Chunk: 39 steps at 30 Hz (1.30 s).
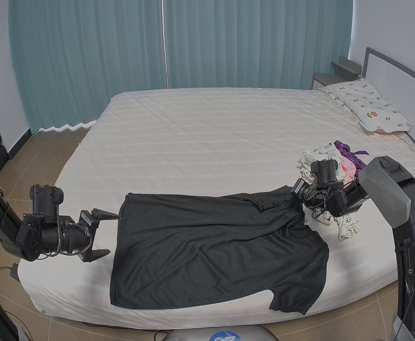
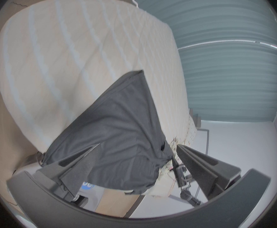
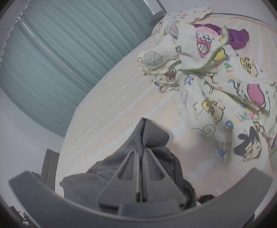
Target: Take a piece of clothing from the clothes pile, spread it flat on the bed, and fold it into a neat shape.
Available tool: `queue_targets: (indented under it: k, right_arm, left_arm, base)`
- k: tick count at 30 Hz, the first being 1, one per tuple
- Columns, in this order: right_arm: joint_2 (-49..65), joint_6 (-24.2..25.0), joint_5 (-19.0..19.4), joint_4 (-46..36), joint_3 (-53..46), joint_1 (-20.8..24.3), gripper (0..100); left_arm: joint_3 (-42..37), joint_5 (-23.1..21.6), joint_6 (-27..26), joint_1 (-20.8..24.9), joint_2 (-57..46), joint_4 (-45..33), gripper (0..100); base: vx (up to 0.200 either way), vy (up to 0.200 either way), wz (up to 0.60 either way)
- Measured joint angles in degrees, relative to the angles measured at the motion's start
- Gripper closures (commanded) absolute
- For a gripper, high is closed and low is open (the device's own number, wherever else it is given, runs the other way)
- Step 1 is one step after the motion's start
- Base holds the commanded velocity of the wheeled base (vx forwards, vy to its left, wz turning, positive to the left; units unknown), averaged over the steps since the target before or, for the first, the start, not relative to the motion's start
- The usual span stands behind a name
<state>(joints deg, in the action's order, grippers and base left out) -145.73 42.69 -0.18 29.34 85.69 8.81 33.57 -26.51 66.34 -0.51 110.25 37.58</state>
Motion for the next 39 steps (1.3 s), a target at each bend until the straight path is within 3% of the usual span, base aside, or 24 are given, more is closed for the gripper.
queue_targets:
  k: [8,9,18,21,26,35,36,39]
  right_arm:
    - [2.1,-0.2,0.1,2.9,-1.5,0.2,100]
    - [2.3,-0.2,0.1,3.3,-1.7,0.2,0]
    - [2.4,-0.6,0.2,6.0,-3.8,1.3,0]
    - [2.2,-0.4,0.2,8.1,-4.7,1.5,0]
    - [1.8,0.0,0.2,9.0,-5.0,1.9,0]
    - [-0.7,-0.5,-0.3,7.1,-1.9,2.6,0]
    - [-1.0,-0.5,-0.3,7.0,-1.4,2.6,100]
    - [-1.6,-1.1,-0.4,6.4,-0.8,2.6,100]
  left_arm:
    - [13.1,5.4,0.8,0.0,3.2,-2.8,0]
    - [14.9,6.0,0.6,0.0,3.9,-3.7,0]
    - [33.8,12.1,-1.6,0.7,16.6,-9.6,0]
    - [39.6,17.6,-2.4,1.3,21.8,-10.5,0]
    - [41.9,20.3,-3.1,2.9,25.5,-10.9,0]
    - [41.6,20.6,-3.2,3.6,27.8,-10.9,0]
    - [41.6,20.6,-3.1,3.6,27.9,-10.9,0]
    - [41.5,20.5,-3.1,3.6,28.0,-10.9,0]
  base:
    - [0.000,0.000,0.00]
    - [0.000,0.000,0.00]
    - [0.000,0.000,0.00]
    - [0.000,0.000,0.00]
    - [0.000,0.000,0.00]
    - [0.000,0.000,0.00]
    - [0.000,0.000,0.00]
    - [0.000,0.000,0.00]
